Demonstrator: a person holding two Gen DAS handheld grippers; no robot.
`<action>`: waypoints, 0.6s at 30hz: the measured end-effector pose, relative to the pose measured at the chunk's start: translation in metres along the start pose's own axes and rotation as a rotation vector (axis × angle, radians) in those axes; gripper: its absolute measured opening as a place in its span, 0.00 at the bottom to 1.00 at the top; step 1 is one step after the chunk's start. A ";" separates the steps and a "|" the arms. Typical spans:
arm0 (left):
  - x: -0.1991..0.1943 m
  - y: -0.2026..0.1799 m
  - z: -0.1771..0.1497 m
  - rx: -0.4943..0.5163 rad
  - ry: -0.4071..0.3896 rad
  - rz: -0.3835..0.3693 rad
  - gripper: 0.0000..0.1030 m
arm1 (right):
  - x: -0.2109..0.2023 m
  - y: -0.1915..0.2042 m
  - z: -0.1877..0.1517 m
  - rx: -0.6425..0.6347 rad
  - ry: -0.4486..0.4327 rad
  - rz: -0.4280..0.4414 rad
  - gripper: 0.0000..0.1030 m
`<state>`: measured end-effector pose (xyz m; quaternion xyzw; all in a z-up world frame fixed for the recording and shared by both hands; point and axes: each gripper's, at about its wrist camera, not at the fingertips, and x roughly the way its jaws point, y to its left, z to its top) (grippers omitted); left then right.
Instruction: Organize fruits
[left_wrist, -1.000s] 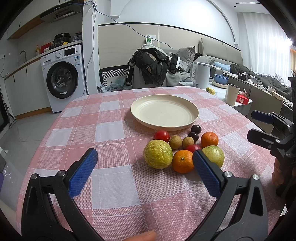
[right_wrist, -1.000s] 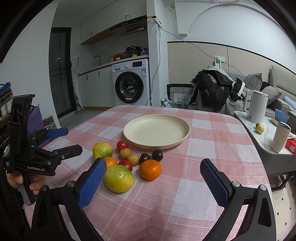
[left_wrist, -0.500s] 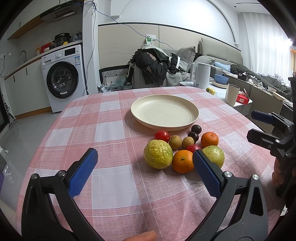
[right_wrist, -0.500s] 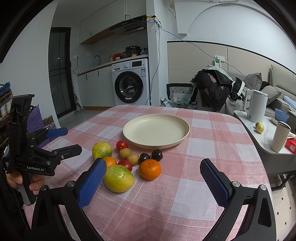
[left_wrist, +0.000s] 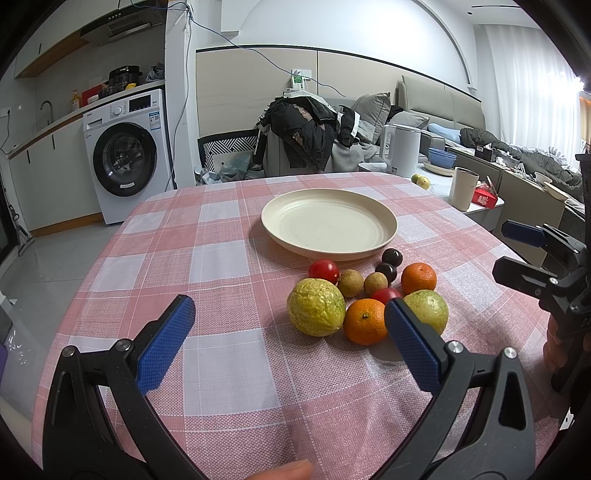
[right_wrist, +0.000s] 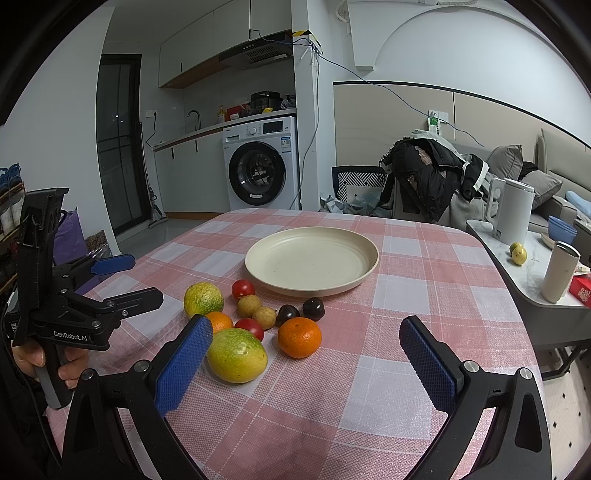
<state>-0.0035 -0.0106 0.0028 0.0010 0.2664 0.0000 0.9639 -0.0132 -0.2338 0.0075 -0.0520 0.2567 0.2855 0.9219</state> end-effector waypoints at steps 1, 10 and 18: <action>0.000 0.000 0.000 0.000 0.000 0.000 0.99 | 0.000 0.000 0.000 0.000 0.000 0.000 1.00; -0.001 0.000 0.000 0.000 0.000 -0.001 0.99 | 0.001 -0.001 -0.002 0.002 0.010 -0.010 1.00; -0.001 -0.001 0.000 0.002 0.005 0.003 0.99 | 0.010 -0.005 -0.003 0.019 0.055 -0.033 1.00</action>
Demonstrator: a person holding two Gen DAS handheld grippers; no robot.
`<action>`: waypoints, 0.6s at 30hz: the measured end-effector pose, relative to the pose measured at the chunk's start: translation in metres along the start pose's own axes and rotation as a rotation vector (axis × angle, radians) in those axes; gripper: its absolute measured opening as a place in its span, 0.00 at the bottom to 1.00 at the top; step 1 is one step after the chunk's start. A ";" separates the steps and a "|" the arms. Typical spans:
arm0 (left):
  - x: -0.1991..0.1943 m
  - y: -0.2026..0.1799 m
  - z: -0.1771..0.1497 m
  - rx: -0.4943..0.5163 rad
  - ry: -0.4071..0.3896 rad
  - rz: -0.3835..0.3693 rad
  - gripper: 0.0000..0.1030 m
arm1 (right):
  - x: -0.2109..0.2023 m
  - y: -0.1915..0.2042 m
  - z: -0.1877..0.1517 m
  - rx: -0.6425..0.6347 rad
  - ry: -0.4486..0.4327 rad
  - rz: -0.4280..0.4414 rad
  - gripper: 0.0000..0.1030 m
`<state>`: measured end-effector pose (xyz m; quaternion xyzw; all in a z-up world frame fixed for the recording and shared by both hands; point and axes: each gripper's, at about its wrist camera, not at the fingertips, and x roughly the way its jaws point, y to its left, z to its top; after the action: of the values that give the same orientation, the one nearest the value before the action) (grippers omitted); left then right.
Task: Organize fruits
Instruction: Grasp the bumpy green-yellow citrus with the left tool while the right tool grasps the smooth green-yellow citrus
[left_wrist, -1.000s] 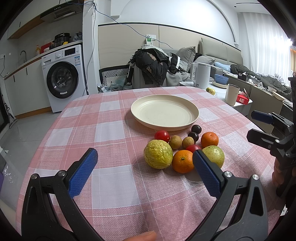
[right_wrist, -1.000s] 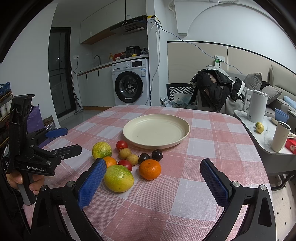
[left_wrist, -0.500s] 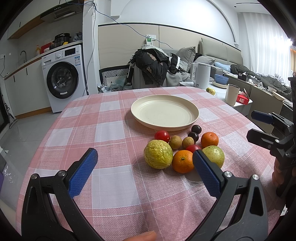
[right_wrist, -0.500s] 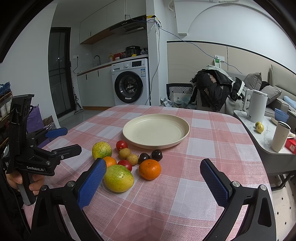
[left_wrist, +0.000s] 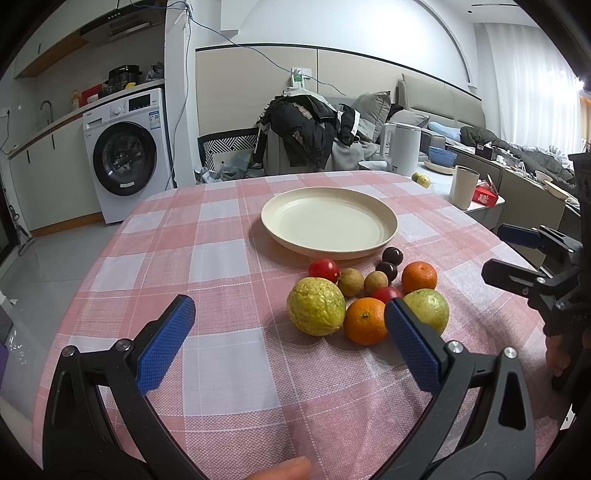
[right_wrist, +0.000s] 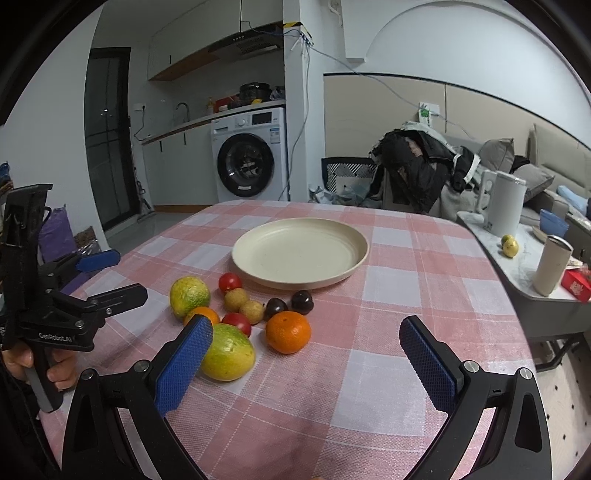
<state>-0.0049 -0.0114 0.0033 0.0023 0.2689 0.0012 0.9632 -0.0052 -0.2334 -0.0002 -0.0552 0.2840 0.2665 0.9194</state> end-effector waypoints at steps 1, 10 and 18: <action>0.002 0.001 0.000 -0.003 0.005 0.000 0.99 | 0.002 -0.001 0.000 0.003 0.010 -0.003 1.00; 0.010 -0.007 -0.001 0.014 0.064 -0.034 0.99 | 0.029 0.004 -0.002 0.052 0.181 0.054 1.00; 0.026 -0.004 -0.004 0.008 0.126 -0.054 0.99 | 0.051 0.018 -0.005 0.076 0.293 0.164 0.84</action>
<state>0.0150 -0.0158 -0.0132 -0.0010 0.3289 -0.0255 0.9440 0.0186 -0.1954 -0.0318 -0.0355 0.4285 0.3186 0.8448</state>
